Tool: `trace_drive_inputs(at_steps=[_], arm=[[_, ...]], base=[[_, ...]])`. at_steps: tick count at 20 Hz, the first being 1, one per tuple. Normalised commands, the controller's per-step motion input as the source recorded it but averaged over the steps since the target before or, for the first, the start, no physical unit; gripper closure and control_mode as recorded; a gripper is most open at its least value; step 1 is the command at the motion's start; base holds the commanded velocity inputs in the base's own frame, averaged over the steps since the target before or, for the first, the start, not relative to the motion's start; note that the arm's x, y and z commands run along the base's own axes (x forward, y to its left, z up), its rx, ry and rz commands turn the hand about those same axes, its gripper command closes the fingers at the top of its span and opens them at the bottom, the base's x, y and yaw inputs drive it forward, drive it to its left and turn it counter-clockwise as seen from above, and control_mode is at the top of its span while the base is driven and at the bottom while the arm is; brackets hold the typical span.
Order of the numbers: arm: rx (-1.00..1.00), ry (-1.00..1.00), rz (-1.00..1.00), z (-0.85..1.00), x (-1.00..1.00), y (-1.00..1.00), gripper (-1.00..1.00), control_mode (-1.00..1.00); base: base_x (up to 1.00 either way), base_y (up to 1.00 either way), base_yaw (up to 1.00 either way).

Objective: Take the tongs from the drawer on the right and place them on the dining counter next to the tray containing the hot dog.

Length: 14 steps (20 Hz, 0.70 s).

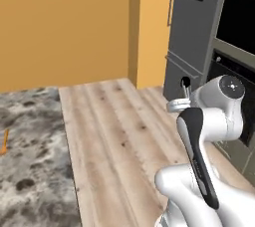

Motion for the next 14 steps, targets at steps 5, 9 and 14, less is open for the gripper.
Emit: trace_drive_inputs(at_steps=[5,9,14], arm=[[0.00,0.00,0.00,0.00,0.00,0.00,1.00,1.00],[0.00,0.00,0.00,0.00,0.00,0.00,1.00,1.00],[0.00,0.00,0.00,0.00,0.00,0.00,1.00,1.00]], base=[[1.00,-0.36,0.31],[1.00,-0.37,0.31],[1.00,-0.39,0.30]])
